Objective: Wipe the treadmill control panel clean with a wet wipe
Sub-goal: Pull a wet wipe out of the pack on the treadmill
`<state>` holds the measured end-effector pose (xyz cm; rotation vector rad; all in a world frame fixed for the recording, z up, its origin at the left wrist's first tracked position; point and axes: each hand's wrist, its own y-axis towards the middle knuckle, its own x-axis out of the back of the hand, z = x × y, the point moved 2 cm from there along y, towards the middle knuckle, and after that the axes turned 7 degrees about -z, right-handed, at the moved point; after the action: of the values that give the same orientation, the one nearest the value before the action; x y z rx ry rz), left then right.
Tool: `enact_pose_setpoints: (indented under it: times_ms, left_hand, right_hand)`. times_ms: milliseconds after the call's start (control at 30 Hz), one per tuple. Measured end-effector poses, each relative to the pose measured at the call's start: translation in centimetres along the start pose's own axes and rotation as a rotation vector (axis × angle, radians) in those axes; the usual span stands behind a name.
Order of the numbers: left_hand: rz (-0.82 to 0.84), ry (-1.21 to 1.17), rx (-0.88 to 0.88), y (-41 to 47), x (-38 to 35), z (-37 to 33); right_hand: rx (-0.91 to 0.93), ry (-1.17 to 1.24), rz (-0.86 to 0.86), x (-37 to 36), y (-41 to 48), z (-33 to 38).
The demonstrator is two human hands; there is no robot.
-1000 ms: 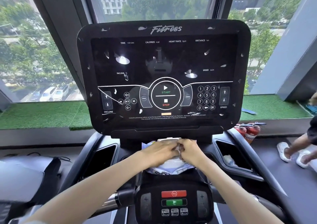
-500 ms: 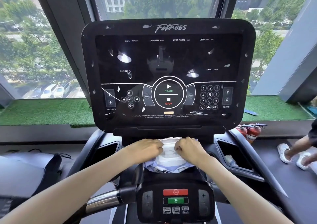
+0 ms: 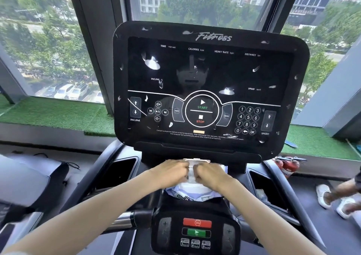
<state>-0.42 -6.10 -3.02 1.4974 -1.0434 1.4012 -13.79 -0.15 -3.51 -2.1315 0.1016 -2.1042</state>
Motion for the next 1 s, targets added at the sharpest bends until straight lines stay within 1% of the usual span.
enact_pose_setpoints:
  times_ms: [167, 333, 500, 600, 733, 900, 1000]
  left_hand:
    - [-0.023, -0.024, 0.014, 0.2, -1.0, 0.2]
    - [-0.031, -0.020, 0.027, 0.0, -1.3, 0.5]
    - [-0.040, -0.061, 0.065, -0.2, 0.3, -0.5]
    - [-0.072, -0.125, 0.119, -0.2, 0.7, -1.0]
    - [-0.122, -0.209, 0.140, -0.4, 0.4, -0.7]
    - [-0.136, -0.266, 0.220, -0.8, 0.1, -0.4]
    - [-0.184, -0.270, 0.217, -0.9, 0.0, -0.1]
  right_hand:
    - [0.076, -0.128, -0.055, 0.2, -0.1, 1.0]
    - [0.085, -0.094, -0.027, 0.6, 0.3, 0.9]
    - [0.071, -0.060, -0.031, 0.7, 0.2, 1.4]
    - [0.040, -0.028, -0.047, 0.9, 0.1, 1.3]
    - [0.061, -0.029, -0.056, 1.6, 0.0, 1.4]
    - [0.024, -0.023, -0.102, 1.7, -0.5, 1.4]
    - [0.009, -0.020, -0.130, 1.9, -0.8, 1.3]
